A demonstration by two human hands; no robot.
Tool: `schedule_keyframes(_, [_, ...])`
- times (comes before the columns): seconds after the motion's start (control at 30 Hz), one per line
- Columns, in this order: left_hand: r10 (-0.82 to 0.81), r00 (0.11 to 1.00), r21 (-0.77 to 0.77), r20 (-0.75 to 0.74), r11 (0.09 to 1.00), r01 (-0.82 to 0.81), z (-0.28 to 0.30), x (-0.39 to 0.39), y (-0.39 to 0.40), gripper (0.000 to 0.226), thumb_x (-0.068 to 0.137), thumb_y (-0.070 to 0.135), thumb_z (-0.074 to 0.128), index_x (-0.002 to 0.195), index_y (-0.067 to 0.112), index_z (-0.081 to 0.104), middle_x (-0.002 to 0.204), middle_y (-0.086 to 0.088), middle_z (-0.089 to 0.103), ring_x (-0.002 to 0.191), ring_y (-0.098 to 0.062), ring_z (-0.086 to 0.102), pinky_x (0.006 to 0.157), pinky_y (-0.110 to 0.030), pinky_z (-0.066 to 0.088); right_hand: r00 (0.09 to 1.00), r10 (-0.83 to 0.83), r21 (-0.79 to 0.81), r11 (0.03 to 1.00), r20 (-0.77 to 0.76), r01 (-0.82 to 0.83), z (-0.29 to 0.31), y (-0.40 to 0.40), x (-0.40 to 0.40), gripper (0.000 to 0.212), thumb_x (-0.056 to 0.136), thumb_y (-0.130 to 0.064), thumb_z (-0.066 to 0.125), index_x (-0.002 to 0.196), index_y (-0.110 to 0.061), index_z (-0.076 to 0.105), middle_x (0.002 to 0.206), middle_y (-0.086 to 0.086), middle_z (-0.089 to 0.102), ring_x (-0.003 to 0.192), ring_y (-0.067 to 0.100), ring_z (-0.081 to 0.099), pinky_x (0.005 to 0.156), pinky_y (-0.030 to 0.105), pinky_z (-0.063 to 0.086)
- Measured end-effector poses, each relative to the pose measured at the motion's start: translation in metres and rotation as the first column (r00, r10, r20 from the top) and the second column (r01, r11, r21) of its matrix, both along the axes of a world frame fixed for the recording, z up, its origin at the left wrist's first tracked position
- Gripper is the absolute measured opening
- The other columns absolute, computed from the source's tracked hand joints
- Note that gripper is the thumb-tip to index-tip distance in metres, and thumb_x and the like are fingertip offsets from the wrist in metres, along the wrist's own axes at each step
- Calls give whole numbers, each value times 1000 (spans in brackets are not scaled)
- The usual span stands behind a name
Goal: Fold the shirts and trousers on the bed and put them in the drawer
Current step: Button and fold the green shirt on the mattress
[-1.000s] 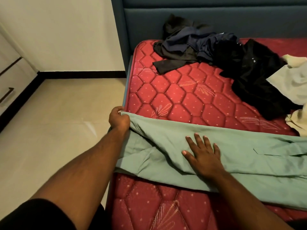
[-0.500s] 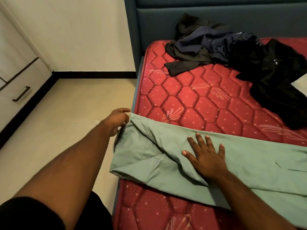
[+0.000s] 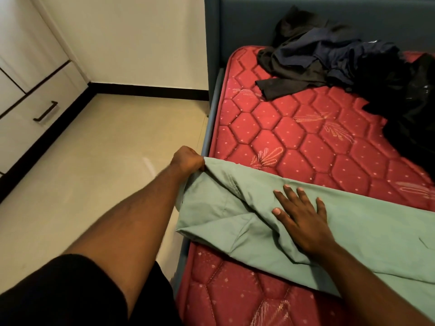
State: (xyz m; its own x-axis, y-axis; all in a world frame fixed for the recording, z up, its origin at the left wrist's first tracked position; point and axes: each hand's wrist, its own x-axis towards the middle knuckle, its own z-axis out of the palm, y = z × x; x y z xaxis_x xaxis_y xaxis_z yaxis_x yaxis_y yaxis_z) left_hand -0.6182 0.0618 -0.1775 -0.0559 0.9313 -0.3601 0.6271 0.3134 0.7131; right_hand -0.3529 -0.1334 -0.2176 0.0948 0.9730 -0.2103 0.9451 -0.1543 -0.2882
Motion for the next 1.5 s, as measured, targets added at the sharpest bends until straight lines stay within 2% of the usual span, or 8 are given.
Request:
schedule_keyframes(0.17, [117, 973, 161, -198, 983, -86, -7, 7, -8, 30, 79, 26, 66, 109, 25, 69, 113, 0, 68, 106, -26, 62, 96, -39, 46, 999, -7, -20, 1000, -45, 6, 3, 3, 1, 81, 72, -83, -10, 146, -56, 10, 154, -27, -8, 147, 4, -10, 115, 46, -14])
schedule_keyframes(0.33, [5, 1000, 654, -14, 757, 6, 15, 28, -78, 14, 88, 20, 61, 102, 16, 64, 93, -4, 63, 83, -19, 58, 78, -37, 48, 991, -20, -75, 997, -134, 10, 16, 7, 0, 67, 87, -76, 3, 147, -51, 19, 160, -20, 1, 148, 8, -7, 116, 49, -12])
schedule_keyframes(0.5, [-442, 744, 218, -501, 768, 602, -18, 35, -151, 52, 88, 59, 51, 128, 26, 52, 112, -4, 57, 105, -25, 56, 85, -37, 48, 987, -160, 167, 972, -30, 163, 24, -6, -1, 63, 94, -59, 11, 148, -34, 33, 160, -6, 21, 148, 19, 13, 117, 52, 7])
schedule_keyframes(0.73, [-182, 915, 378, -361, 868, 322, 12, 80, -121, 48, 93, 44, 51, 133, 18, 46, 124, -15, 53, 111, -40, 54, 86, -46, 46, 988, -151, 50, 988, 36, 149, 25, -10, -4, 53, 100, -54, 19, 151, -38, 22, 162, -9, 9, 149, 19, 1, 116, 56, -2])
schedule_keyframes(0.9, [-273, 809, 181, -520, 891, 417, -8, 89, -114, 68, 94, 33, 52, 153, 20, 21, 156, -23, 19, 141, -47, 21, 114, -51, 21, 989, -143, -28, 989, 27, 144, 19, -4, -7, 59, 97, -62, 17, 151, -39, 19, 162, -7, 7, 149, 23, 1, 115, 59, -4])
schedule_keyframes(1.07, [-283, 819, 565, -499, 610, 555, 4, 145, -141, 59, 89, 14, 46, 148, 16, 37, 156, -11, 32, 146, -31, 24, 119, -47, 11, 991, -132, -27, 991, 33, 133, 15, -1, -8, 53, 102, -50, 16, 153, -37, 10, 163, -7, 1, 150, 21, -4, 115, 59, -6])
schedule_keyframes(1.37, [-314, 616, 74, -723, 851, 520, -34, 167, -152, 61, 100, 54, 19, 155, 32, 4, 164, -1, -3, 148, -36, -10, 98, -63, -32, 960, -213, -86, 969, 181, 232, 17, -72, 157, 89, 72, -89, 9, 150, -47, -2, 161, -17, -4, 149, 16, -5, 117, 55, -3])
schedule_keyframes(1.5, [-425, 585, 184, -691, 679, 711, -4, 239, -172, 70, 94, 26, 38, 156, 24, 5, 164, 0, -4, 149, -32, -11, 103, -68, -23, 930, -188, -151, 958, 315, 245, 26, -85, 208, 83, 78, -84, 6, 151, -45, -4, 161, -14, -7, 149, 22, -6, 111, 62, -10])
